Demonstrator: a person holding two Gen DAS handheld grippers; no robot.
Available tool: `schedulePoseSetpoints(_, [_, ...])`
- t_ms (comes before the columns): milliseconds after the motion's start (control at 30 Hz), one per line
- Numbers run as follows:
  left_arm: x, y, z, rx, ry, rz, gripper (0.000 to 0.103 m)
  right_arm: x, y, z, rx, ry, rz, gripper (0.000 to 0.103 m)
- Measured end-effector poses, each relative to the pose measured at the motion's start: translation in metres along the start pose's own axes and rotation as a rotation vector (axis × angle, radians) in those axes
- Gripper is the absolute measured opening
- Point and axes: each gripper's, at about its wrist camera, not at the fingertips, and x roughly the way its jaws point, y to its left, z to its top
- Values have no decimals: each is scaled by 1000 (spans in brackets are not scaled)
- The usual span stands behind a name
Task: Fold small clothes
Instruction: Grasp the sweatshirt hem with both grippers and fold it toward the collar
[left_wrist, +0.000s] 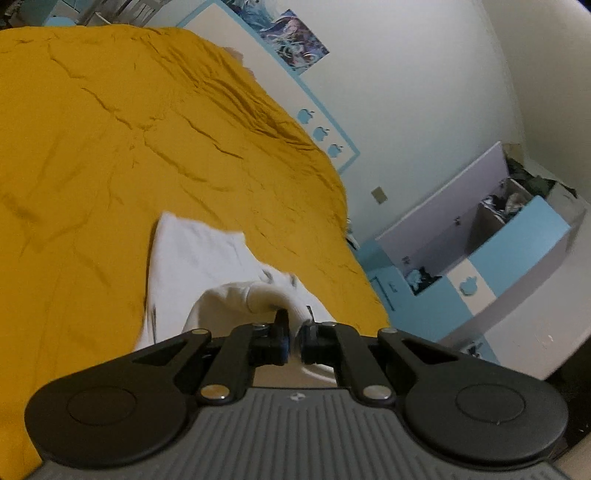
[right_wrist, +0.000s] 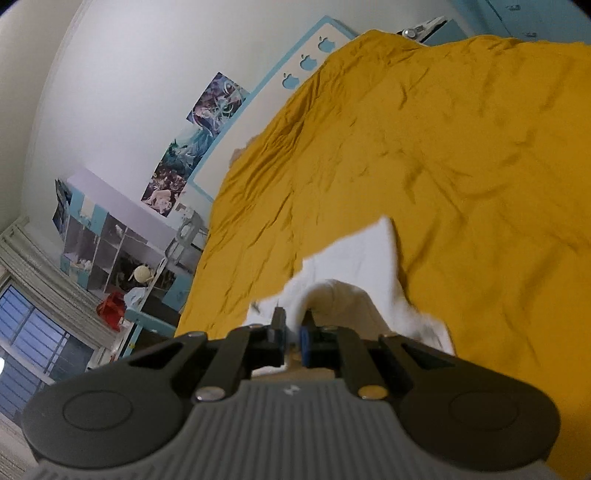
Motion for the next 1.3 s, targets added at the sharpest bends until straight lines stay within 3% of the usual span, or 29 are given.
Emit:
schedulePoseSetpoints(200, [84,45,44,-47,1,43,5,108,-14,45,16,-7,-65,2])
schedulePoseSetpoints(333, [129,75,53,-39,36,157,6,175,-35,60,42,9,-129,2])
schedulePoseSetpoints(400, [146,82,54,-26,84,236,10,205,-39,61,4,58,-225,3])
schedulePoseSetpoints(467, [148,82,58,-26,91,249,12,220,-44,59,-14,79,-302,7])
schedulePoseSetpoints(533, [133,72,67,8,32,247,22,215,-44,57,-19,45,-277,8])
schedulePoseSetpoints(567, [123,65,71,38,-8,267,27,207,-43,57,-18,12,-262,20])
schedulePoseSetpoints(600, [111,58,75,62,-43,281,28,195,-39,55,-25,-39,-263,44])
schedulePoseSetpoints(667, [85,49,77,57,-71,262,33,165,-32,57,-46,-142,-245,57])
schedulePoseSetpoints(733, [61,40,71,67,-48,247,34,137,-31,60,-24,-152,-189,56])
schedulePoseSetpoints(833, [29,22,41,131,14,301,37,97,-25,52,-16,-91,-146,57])
schedulePoseSetpoints(967, [-4,-2,-22,152,104,352,57,57,-9,16,-105,12,-161,57])
schedulePoseSetpoints(1033, [-19,-5,-53,97,118,325,58,35,-11,-14,-93,42,-156,57])
schedulePoseSetpoints(1167, [-45,9,-104,-112,77,256,59,13,-23,-65,66,78,-99,57])
schedulePoseSetpoints(1300, [-48,31,-120,-250,14,286,59,14,-36,-91,162,74,-124,57])
